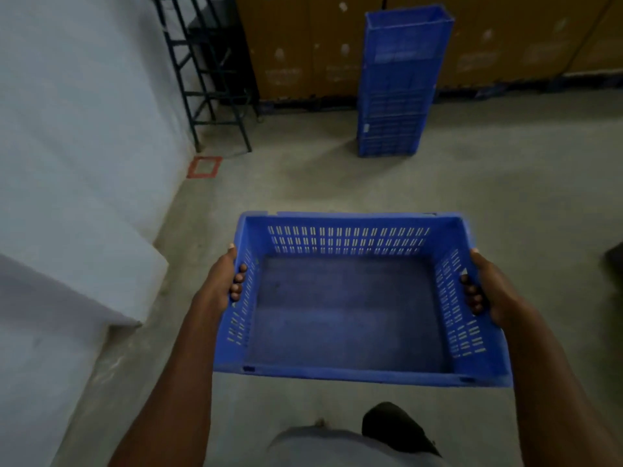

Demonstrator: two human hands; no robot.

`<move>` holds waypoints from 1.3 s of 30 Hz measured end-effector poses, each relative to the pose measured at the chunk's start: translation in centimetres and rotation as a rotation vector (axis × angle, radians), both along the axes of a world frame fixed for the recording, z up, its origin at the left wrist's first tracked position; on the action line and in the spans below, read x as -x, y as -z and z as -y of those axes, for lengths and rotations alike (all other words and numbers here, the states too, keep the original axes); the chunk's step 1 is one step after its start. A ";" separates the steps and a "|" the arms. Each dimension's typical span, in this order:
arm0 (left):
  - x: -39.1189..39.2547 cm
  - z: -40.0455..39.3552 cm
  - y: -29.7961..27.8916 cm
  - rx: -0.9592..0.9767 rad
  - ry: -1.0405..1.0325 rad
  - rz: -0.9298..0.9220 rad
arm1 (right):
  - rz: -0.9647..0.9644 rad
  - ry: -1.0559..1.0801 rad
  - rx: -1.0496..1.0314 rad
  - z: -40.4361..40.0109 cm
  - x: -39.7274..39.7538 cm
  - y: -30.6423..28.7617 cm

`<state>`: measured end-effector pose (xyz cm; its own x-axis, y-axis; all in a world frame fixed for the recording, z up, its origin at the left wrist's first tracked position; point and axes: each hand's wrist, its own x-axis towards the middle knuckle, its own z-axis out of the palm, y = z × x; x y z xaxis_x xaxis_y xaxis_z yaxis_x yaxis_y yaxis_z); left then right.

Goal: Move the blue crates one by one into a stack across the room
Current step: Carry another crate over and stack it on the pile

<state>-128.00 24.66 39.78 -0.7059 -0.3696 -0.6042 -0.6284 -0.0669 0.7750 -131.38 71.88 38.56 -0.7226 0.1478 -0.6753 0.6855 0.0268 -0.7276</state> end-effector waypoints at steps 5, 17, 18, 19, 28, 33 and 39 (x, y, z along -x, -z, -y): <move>15.5 -5.1 -0.6 -0.010 0.143 -0.001 | 0.021 0.102 0.038 -5.9 9.7 0.5; 44.1 -17.6 -2.2 -0.035 0.158 -0.008 | 0.015 0.074 -0.005 -18.5 39.5 -2.6; 46.1 -18.1 -2.3 -0.039 0.156 -0.009 | 0.012 0.058 -0.010 -19.0 42.0 -3.0; 48.2 -18.5 -2.3 -0.046 0.157 -0.011 | 0.002 0.045 -0.008 -19.6 44.6 -3.1; 70.9 -19.7 -0.5 0.021 0.130 -0.048 | -0.022 -0.015 -0.061 -20.5 68.0 -2.9; 85.0 -20.0 -1.7 0.017 0.172 -0.071 | -0.041 0.008 -0.027 -21.4 80.7 -3.4; 101.1 -22.0 -5.2 0.004 0.278 -0.092 | -0.054 0.019 0.008 -24.4 94.8 -5.2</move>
